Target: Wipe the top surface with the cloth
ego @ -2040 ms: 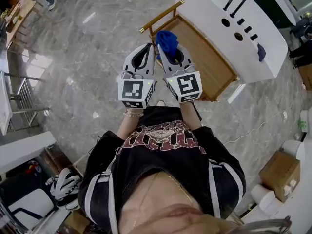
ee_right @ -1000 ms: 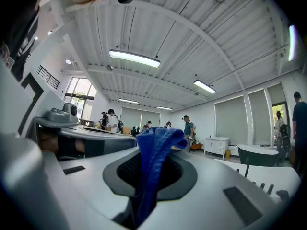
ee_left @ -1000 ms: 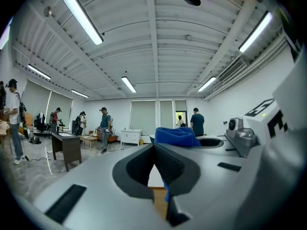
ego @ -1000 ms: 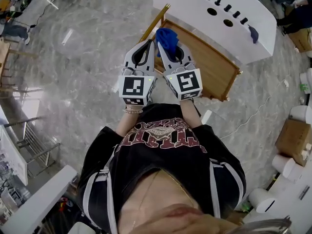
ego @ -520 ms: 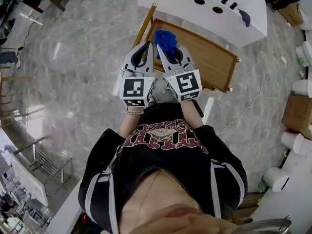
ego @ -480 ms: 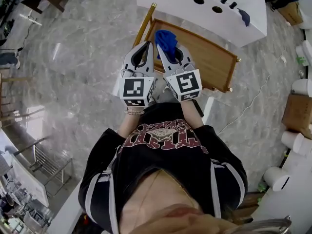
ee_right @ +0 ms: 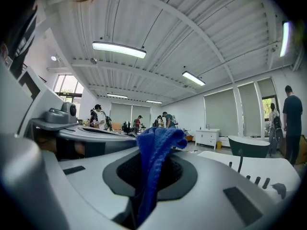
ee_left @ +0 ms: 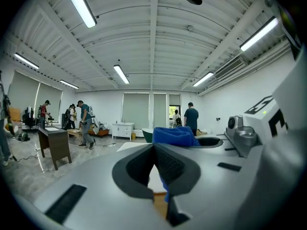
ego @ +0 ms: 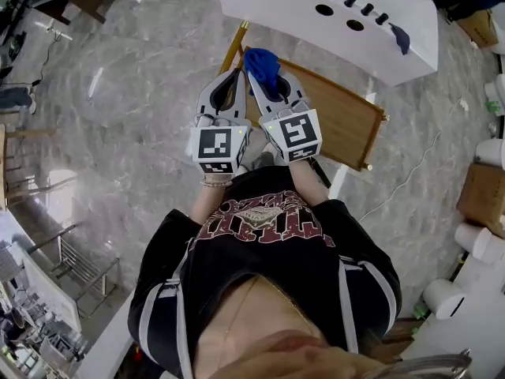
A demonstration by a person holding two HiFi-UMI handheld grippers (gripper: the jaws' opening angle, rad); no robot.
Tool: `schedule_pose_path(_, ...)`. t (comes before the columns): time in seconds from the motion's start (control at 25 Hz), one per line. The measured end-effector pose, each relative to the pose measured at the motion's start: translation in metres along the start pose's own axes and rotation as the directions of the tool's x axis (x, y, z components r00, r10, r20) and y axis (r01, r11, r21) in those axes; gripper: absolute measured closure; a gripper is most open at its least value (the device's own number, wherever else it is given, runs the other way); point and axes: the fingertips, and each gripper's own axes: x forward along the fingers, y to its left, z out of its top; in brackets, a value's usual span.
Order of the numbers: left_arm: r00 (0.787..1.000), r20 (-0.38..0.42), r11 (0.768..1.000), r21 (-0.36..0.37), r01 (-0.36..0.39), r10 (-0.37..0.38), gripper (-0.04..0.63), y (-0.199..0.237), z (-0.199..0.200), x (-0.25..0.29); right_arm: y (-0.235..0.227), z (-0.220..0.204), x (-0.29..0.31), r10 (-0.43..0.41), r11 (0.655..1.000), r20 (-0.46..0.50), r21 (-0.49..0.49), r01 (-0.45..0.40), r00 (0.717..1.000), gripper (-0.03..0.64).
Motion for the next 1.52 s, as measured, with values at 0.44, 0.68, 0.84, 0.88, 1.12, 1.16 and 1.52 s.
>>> schedule_pose_path(0.44, 0.999, -0.053, 1.0, 0.028, 0.013, -0.011, 0.546, -0.011, -0.016, 0.039, -0.039, -0.019, 0.005, -0.022, 0.999, -0.011, 0.049, 0.022, 1.0, 0.561)
schedule_pose_path(0.68, 0.993, -0.073, 0.994, 0.044, 0.101, -0.098, 0.546, -0.022, -0.015, 0.075, -0.072, -0.028, 0.011, -0.094, 0.993, -0.022, 0.075, 0.096, 0.995, 0.561)
schedule_pose_path(0.84, 0.983, -0.088, 0.985, 0.054, 0.167, -0.162, 0.546, -0.02, -0.018, 0.096, -0.087, -0.031, 0.024, -0.145, 0.985, -0.038, 0.087, 0.148, 0.989, 0.561)
schedule_pose_path(0.88, 0.98, -0.091, 0.982, 0.054, 0.181, -0.176, 0.546, -0.018, -0.018, 0.101, -0.089, -0.032, 0.029, -0.158, 0.983, -0.044, 0.088, 0.161, 0.986, 0.561)
schedule_pose_path(1.12, 0.962, -0.111, 0.965, 0.046, 0.257, -0.25, 0.546, 0.01, -0.017, 0.127, -0.1, -0.031, 0.064, -0.233, 0.967, -0.069, 0.091, 0.239, 0.97, 0.561)
schedule_pose_path(1.16, 0.958, -0.116, 0.963, 0.041, 0.267, -0.261, 0.546, 0.016, -0.019, 0.13, -0.1, -0.033, 0.07, -0.242, 0.964, -0.078, 0.09, 0.249, 0.967, 0.561)
schedule_pose_path(1.52, 0.926, -0.201, 0.947, -0.024, 0.321, -0.319, 0.546, 0.063, -0.063, 0.152, -0.094, -0.07, 0.117, -0.303, 0.938, -0.174, 0.12, 0.326, 0.937, 0.561)
